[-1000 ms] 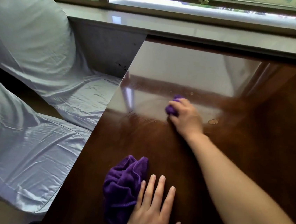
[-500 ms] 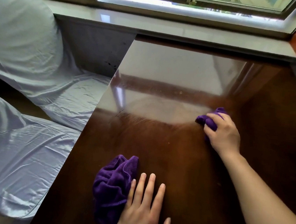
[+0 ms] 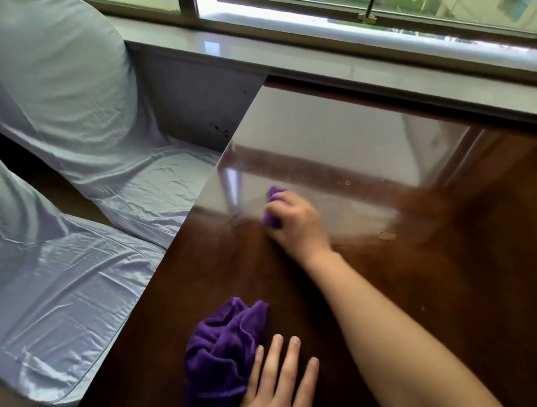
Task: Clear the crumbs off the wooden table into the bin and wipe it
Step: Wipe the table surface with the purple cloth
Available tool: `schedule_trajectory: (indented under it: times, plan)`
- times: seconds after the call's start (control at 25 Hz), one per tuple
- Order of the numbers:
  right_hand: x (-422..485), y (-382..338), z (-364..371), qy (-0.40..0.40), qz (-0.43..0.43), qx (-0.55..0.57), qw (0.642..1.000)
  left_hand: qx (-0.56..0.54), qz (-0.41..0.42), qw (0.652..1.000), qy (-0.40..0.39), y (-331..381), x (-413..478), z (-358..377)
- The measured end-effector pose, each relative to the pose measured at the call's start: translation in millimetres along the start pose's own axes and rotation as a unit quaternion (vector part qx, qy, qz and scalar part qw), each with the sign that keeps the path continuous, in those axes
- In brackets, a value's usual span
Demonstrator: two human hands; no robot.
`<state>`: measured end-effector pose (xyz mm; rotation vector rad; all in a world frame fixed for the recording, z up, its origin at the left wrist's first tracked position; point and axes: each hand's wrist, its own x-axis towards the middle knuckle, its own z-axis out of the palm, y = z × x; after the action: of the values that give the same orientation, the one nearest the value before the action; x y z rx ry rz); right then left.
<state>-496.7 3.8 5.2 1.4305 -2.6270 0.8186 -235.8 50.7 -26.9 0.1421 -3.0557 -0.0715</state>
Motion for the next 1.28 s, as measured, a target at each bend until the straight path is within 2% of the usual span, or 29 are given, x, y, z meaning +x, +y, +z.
schedule_trajectory:
  times: [0.08,0.12,0.16,0.24,0.32,0.4,0.44,0.6,0.72,0.8,0.92,1.0,1.04,1.08,1.16,1.2,1.28]
  plan:
    - [28.7,32.8,-8.6,0.062,0.178,-0.026,0.982,0.024,0.006,0.999,0.041,-0.4,-0.4,8.1]
    - [41.7,33.7,-7.0,0.082,0.237,-0.023,0.968,0.029,0.006,0.998,0.047,-1.3,-1.0,9.9]
    - [51.8,21.1,-1.1,0.086,0.254,-0.013,0.963,0.027,0.006,0.998,0.053,-2.4,-1.4,11.9]
    - [54.8,-25.6,19.4,0.039,0.183,0.049,0.981,0.024,0.004,0.998,0.058,-3.9,-2.9,13.2]
    - [27.2,-73.4,40.2,-0.054,0.014,0.039,0.998,0.018,0.007,0.999,0.038,-3.9,-1.1,8.6]
    - [2.9,-80.0,41.0,-0.105,-0.118,-0.009,0.987,0.012,0.015,1.0,0.021,-1.2,-0.6,3.9]
    - [-1.4,-64.8,27.9,-0.104,-0.127,-0.023,0.986,-0.006,0.002,1.0,-0.001,-0.1,-1.2,-0.3]
    - [-44.5,38.2,-50.8,-0.054,0.082,-0.136,0.986,-0.065,-0.024,0.997,-0.032,4.0,-3.7,-12.4]
    - [-120.1,61.3,-90.5,0.007,0.16,-0.125,0.979,-0.076,-0.032,0.995,-0.062,4.9,-5.0,-18.1]
    - [-171.3,30.4,-85.1,0.026,0.164,-0.095,0.982,-0.078,-0.035,0.994,-0.069,4.6,-5.9,-17.3]
    - [-256.5,-23.4,-67.1,-0.026,0.056,-0.059,0.996,-0.075,-0.023,0.995,-0.054,4.4,-7.1,-14.6]
    - [-283.4,-3.5,-86.5,-0.034,0.013,-0.08,0.996,-0.07,-0.021,0.996,-0.046,3.3,-7.2,-13.5]
    - [-289.0,21.6,-101.0,-0.01,0.04,-0.107,0.993,-0.066,-0.02,0.996,-0.049,3.5,-7.4,-12.1]
    - [-291.6,47.7,-116.2,0.02,0.103,-0.146,0.984,-0.062,-0.021,0.997,-0.05,3.5,-7.3,-11.1]
    - [-294.8,95.9,-151.0,0.092,0.279,-0.197,0.935,-0.052,-0.023,0.997,-0.049,5.3,-7.9,-9.6]
    - [-295.1,113.7,-162.2,0.125,0.339,-0.195,0.912,-0.048,-0.022,0.997,-0.047,5.5,-7.3,-9.5]
    - [-283.6,114.8,-158.3,0.174,0.382,-0.146,0.896,-0.041,-0.021,0.998,-0.043,4.9,-5.8,-8.4]
